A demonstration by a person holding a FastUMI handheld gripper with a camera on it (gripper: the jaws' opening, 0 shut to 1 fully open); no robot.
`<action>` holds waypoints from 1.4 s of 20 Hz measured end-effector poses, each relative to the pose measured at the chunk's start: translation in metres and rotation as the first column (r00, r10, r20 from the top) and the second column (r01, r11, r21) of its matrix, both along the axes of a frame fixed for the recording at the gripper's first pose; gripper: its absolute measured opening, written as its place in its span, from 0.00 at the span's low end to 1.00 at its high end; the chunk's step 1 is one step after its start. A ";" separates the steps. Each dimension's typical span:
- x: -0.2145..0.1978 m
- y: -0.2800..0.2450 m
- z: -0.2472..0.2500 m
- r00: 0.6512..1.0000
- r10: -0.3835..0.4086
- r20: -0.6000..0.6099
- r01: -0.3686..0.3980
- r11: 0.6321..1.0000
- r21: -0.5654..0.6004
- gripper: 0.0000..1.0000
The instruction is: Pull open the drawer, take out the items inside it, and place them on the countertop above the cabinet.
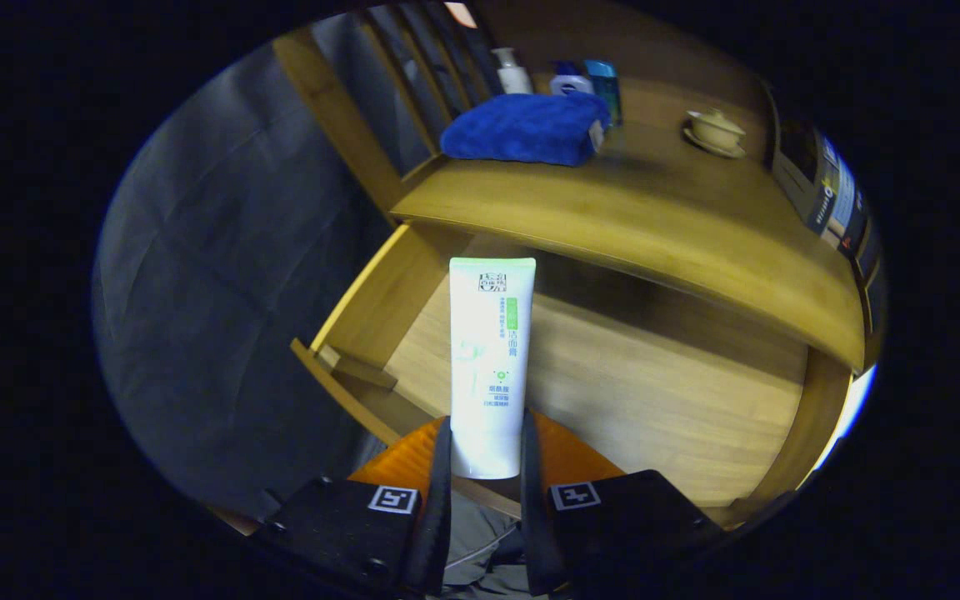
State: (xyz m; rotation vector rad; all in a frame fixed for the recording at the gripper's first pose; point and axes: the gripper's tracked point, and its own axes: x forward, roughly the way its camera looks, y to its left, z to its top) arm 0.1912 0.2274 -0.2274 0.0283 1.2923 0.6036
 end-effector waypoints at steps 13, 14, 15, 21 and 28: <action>0.196 -0.090 0.077 0.854 -0.310 0.417 0.358 0.933 -0.041 0.44; 0.207 -0.100 0.068 0.848 -0.326 0.418 0.383 0.922 -0.058 0.44; 0.218 -0.107 0.057 0.849 -0.337 0.407 0.401 0.913 -0.079 0.44; 0.235 -0.124 0.010 0.855 -0.385 0.347 0.464 0.866 -0.184 0.44; 0.234 -0.136 -0.016 0.866 -0.396 0.304 0.474 0.843 -0.254 0.45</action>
